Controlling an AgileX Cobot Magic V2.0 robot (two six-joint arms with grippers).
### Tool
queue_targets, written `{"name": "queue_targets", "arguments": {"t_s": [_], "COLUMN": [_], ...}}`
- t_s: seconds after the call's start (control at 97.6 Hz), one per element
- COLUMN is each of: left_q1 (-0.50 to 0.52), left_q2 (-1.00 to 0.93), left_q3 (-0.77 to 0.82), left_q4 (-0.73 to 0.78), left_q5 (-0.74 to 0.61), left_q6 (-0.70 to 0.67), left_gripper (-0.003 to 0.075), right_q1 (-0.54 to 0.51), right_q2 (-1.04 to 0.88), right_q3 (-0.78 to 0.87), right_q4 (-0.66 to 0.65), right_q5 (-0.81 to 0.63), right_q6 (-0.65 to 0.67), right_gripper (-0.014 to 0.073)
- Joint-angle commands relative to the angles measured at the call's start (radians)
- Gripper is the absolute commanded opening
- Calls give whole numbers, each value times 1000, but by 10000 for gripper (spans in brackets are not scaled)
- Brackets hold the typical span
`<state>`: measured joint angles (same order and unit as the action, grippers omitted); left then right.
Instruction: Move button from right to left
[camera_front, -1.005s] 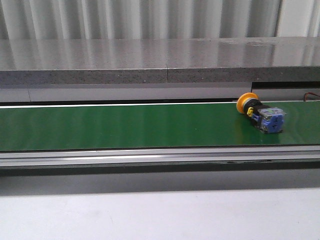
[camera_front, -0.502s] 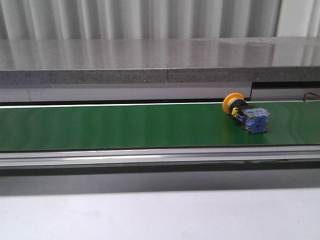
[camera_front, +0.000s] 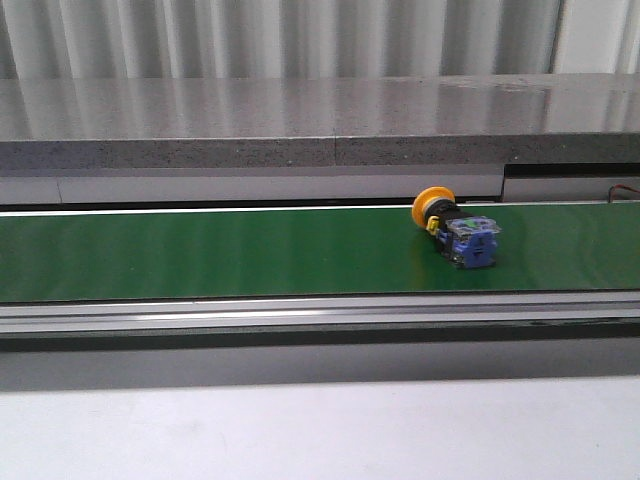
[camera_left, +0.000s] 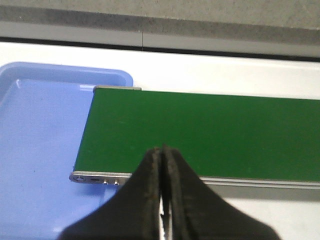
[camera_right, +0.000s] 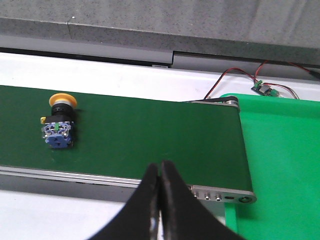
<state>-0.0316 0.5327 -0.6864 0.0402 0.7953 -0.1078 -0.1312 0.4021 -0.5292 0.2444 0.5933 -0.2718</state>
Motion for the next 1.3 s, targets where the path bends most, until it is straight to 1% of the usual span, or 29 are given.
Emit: {"name": "queue_targets", "arguments": {"t_s": [0.0, 0.39, 0.441, 0.492, 0.533, 0.584, 0.615, 0.636, 0.677, 0.687, 0.707, 0.718, 0.759, 0.81, 0.861, 0.923, 1.046, 1.179, 1.292], "left_q1": [4, 4, 4, 4, 4, 4, 4, 4, 4, 4, 4, 4, 4, 4, 4, 4, 4, 2, 2], "left_q2": [41, 95, 95, 95, 95, 95, 95, 95, 95, 95, 95, 95, 95, 95, 95, 95, 102, 137, 195], "left_q3": [-36, -36, -36, -36, -36, -36, -36, -36, -36, -36, -36, -36, -36, -36, -36, -34, -34, -54, -92], "left_q4": [-12, -20, -23, -27, -27, -28, -29, -31, -34, -40, -40, -40, -40, -34, -34, -40, -40, -120, -218], "left_q5": [-26, -17, -17, -17, -17, -17, -17, -17, -17, -17, -17, -17, -19, -19, -19, -19, -27, -40, -48], "left_q6": [-11, -11, -11, -11, -11, -11, -11, -11, -11, -11, -11, -11, -11, -11, -11, -11, -11, 1, 48], "left_gripper": [-20, -19, -14, 12, 59, 138, 208, 239, 340, 375, 412, 447, 550, 643, 697, 697, 658, 658, 658], "right_q1": [2, 2, 2, 2, 2, 2, 2, 2, 2, 2, 2, 2, 2, 2, 2, 2, 2, 2, 2], "right_q2": [3, 3, 3, 3, 3, 3, 3, 3, 3, 3, 3, 3, 3, 3, 3, 3, 3, 3, 3], "right_q3": [-26, -26, -26, -26, -26, -26, -26, -26, -26, -26, -26, -26, -26, -26, -26, -26, -26, -26, -26], "right_q4": [-3, -3, -3, -3, -3, -3, -3, -3, -3, -3, -3, -3, -3, -3, -3, -3, -3, -3, -3], "right_q5": [-64, -64, -64, -64, -64, -64, -64, -64, -64, -64, -64, -64, -64, -64, -64, -64, -64, -64, -64], "right_q6": [-10, -10, -10, -10, -10, -10, -10, -10, -10, -10, -10, -10, -10, -10, -10, -10, -10, -10, -10], "right_gripper": [-67, -67, -67, -67, -67, -67, -67, -67, -67, -67, -67, -67, -67, -67, -67, -67, -67, -67, -67]}}
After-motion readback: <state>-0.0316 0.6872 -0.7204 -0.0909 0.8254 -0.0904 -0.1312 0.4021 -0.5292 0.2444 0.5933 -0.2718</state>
